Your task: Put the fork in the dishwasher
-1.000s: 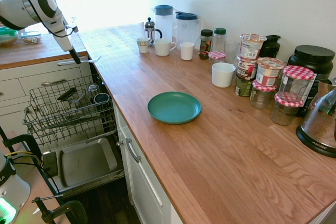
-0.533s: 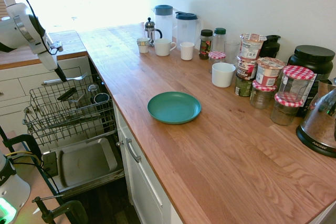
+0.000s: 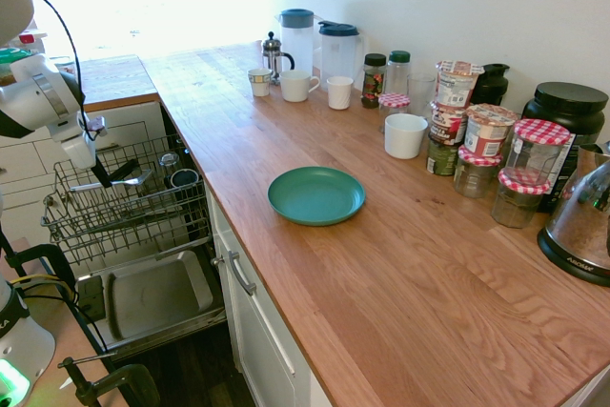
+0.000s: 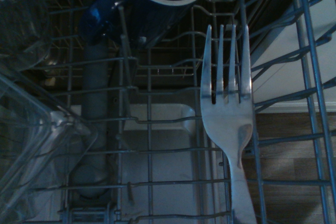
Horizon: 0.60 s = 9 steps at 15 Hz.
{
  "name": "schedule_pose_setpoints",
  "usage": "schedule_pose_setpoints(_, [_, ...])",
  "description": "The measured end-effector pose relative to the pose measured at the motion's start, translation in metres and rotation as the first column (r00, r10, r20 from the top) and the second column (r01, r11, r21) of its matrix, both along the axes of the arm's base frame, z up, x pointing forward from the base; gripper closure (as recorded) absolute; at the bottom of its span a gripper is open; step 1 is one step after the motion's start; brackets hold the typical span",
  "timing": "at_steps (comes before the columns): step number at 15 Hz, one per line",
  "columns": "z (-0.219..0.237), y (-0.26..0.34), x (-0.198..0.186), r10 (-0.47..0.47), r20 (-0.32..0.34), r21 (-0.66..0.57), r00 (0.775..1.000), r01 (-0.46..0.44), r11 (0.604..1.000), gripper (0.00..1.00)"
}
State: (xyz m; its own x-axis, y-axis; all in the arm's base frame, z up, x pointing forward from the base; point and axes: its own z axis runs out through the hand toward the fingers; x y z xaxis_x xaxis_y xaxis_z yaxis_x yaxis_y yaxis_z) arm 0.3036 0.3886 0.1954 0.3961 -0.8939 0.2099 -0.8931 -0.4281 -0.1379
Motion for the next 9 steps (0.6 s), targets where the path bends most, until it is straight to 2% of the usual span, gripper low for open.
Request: schedule_pose_setpoints(9, [-0.075, 0.001, 0.029, -0.013, -0.053, 0.003, 0.999, 0.013, 1.0, 1.0])
